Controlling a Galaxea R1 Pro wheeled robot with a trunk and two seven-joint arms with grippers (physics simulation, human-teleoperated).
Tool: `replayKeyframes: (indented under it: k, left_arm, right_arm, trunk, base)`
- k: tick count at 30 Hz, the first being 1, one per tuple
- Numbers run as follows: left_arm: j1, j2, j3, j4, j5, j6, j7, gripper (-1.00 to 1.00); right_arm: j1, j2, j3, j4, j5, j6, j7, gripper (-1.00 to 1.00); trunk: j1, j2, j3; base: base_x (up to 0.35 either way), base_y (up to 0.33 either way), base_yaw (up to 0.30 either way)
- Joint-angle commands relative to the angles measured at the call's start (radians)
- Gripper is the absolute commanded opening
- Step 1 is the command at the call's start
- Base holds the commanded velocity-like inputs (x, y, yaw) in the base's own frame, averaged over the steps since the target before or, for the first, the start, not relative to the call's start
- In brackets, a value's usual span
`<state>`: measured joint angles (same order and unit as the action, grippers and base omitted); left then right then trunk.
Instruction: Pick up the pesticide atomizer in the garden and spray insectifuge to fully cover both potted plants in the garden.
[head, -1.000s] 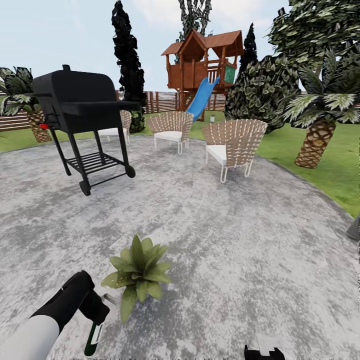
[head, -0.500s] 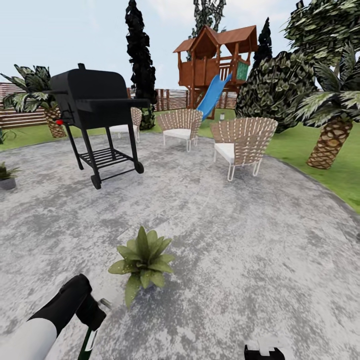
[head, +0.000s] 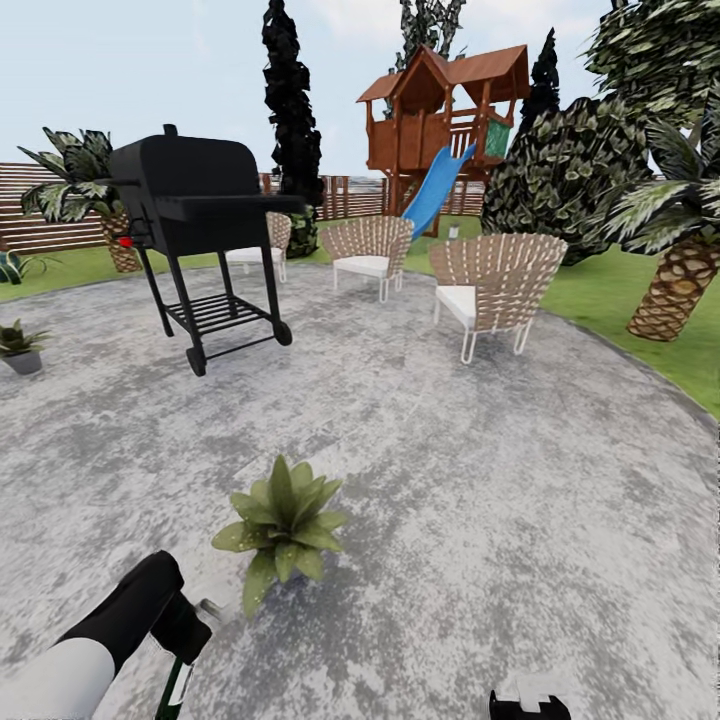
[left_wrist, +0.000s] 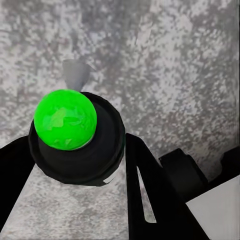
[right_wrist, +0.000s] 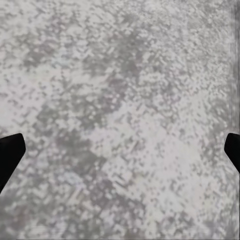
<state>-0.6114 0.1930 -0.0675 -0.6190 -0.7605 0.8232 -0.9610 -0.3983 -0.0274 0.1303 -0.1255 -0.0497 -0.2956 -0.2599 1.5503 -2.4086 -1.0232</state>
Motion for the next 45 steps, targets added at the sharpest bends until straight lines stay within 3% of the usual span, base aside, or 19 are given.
replayKeyframes:
  k: [1,2,8,13,25,33,45]
  left_arm:
    - [-0.002,0.000,-0.003,-0.002,-0.010,0.004,-0.010,-1.00]
    - [-0.004,-0.002,-0.003,-0.002,-0.010,0.005,-0.011,-1.00]
    - [-0.144,0.001,-0.012,-0.002,-0.008,0.095,-0.036,-1.00]
    - [-0.183,0.002,-0.013,-0.001,-0.008,0.100,-0.052,-1.00]
    - [-0.193,0.003,-0.014,-0.001,-0.012,0.101,-0.073,-1.00]
    - [-0.194,0.001,-0.012,-0.004,-0.052,0.104,-0.073,-1.00]
    - [-0.194,0.001,-0.012,-0.002,-0.054,0.109,-0.073,-1.00]
  right_arm:
    - [0.000,0.000,0.009,0.000,-0.005,-0.002,-0.004,1.00]
    - [0.000,0.000,0.009,0.000,-0.005,-0.002,-0.004,1.00]
    - [0.000,0.003,0.009,0.000,-0.007,-0.002,-0.004,1.00]
    - [0.000,0.003,0.008,0.000,-0.008,-0.001,-0.005,1.00]
    - [-0.001,0.003,0.008,0.000,-0.008,-0.001,-0.007,1.00]
    - [0.000,-0.008,0.008,0.001,-0.004,-0.002,-0.007,1.00]
    - [0.000,0.001,0.009,0.000,-0.006,-0.002,-0.007,1.00]
  trunk:
    - [0.000,0.000,-0.001]
    - [0.000,0.000,-0.001]
    - [0.000,0.000,-0.001]
    - [0.000,0.000,-0.001]
    - [0.000,0.000,-0.001]
    - [0.000,0.000,-0.001]
    - [0.000,0.000,-0.001]
  base:
    - [0.021,-0.193,0.000]
    - [0.017,-0.163,0.000]
    - [0.002,-0.015,0.000]
    - [0.000,0.000,0.115]
    - [0.112,-0.078,0.254]
    - [0.114,-0.236,0.024]
    - [-0.101,-0.270,0.046]
